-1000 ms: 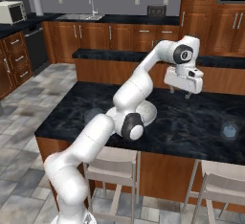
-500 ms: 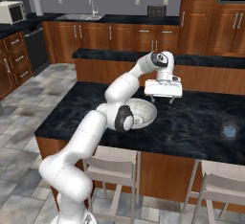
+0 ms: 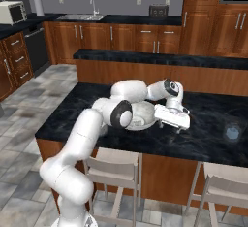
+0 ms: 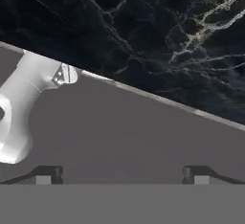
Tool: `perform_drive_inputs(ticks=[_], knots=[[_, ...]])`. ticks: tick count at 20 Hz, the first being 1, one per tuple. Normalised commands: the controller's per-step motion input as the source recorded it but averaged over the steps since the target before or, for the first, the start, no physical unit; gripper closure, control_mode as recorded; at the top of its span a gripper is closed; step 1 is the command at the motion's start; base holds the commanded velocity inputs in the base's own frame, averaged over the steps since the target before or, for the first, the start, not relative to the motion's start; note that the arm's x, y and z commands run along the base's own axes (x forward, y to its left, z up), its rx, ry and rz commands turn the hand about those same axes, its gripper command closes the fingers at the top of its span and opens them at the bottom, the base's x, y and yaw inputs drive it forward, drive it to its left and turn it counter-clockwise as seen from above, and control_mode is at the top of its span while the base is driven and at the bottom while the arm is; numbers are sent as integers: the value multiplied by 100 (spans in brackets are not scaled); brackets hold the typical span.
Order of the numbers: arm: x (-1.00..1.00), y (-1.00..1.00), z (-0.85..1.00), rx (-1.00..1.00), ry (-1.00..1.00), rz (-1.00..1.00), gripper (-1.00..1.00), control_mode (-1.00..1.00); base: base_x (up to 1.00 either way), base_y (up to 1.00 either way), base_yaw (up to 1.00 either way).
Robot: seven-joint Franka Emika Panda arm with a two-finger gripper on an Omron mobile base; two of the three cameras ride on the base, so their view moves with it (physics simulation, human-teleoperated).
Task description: There are four ice cubes in the ice bowl. Place two ice cubes in each glass of water.
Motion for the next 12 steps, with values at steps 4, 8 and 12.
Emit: perform_drive_inputs(ticks=[4,8,12], knots=[[-98,0,18,42,-63,13,-100,-100,0,0,0],[-88,8,22,30,-95,3,-100,-100,0,0,0],[-59,46,26,10,-99,1,-100,-100,0,0,0]])
